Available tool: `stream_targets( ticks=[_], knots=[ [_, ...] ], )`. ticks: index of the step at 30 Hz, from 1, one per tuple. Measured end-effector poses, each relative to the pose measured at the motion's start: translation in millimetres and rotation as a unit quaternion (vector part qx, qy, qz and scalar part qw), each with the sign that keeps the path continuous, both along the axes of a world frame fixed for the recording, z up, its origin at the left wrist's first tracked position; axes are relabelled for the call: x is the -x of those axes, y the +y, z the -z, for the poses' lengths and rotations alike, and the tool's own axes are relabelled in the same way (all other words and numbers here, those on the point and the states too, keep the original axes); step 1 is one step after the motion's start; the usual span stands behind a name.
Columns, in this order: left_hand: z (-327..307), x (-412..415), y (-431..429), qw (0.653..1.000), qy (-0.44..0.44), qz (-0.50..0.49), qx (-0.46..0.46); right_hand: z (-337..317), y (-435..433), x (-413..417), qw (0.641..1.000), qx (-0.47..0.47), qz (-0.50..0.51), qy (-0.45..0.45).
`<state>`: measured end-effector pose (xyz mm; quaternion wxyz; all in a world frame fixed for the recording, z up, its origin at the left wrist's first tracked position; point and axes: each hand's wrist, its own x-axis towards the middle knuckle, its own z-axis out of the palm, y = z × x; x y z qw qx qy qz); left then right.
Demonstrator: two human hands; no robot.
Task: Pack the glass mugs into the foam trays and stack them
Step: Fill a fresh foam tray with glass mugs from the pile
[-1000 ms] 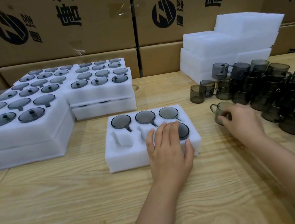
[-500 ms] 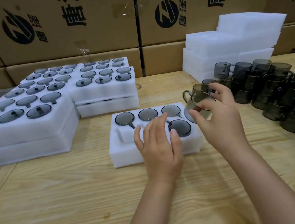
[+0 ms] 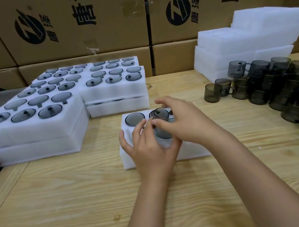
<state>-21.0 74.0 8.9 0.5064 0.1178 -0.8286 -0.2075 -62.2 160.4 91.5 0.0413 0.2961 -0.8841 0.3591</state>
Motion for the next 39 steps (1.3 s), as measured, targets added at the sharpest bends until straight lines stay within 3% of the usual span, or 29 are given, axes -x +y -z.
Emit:
stream_targets(
  ticks=[13,17,22,25,27,33,39],
  knots=[
    [-0.7,-1.3,2.1,0.996,-0.087,0.000,-0.030,12.4,-1.1,12.4,0.997,-0.057,-0.046,0.011],
    [-4.3,-6.1,3.6,0.995,-0.078,0.033,-0.045,18.8,-3.6,12.6,0.996,-0.058,-0.065,0.026],
    [-10.8,-11.9,3.2,0.993,-0.021,0.083,-0.085,20.8,-1.1,19.0,0.994,-0.013,-0.086,-0.062],
    [-25.3,-7.0,-1.4,0.994,-0.015,0.031,-0.105,16.4,-3.3,25.7,0.996,0.050,-0.041,-0.062],
    [-35.8,0.8,-10.3,0.991,-0.085,-0.004,-0.103,14.4,-12.3,35.6,0.999,0.037,0.009,-0.020],
    [-43.2,35.0,-37.3,0.927,-0.368,0.008,-0.075,30.2,-33.4,54.0,0.966,-0.230,0.097,-0.062],
    [-30.0,36.4,-36.8,0.883,-0.467,-0.033,0.009,50.7,-36.2,42.7,0.928,-0.349,0.121,0.041]
  ],
)
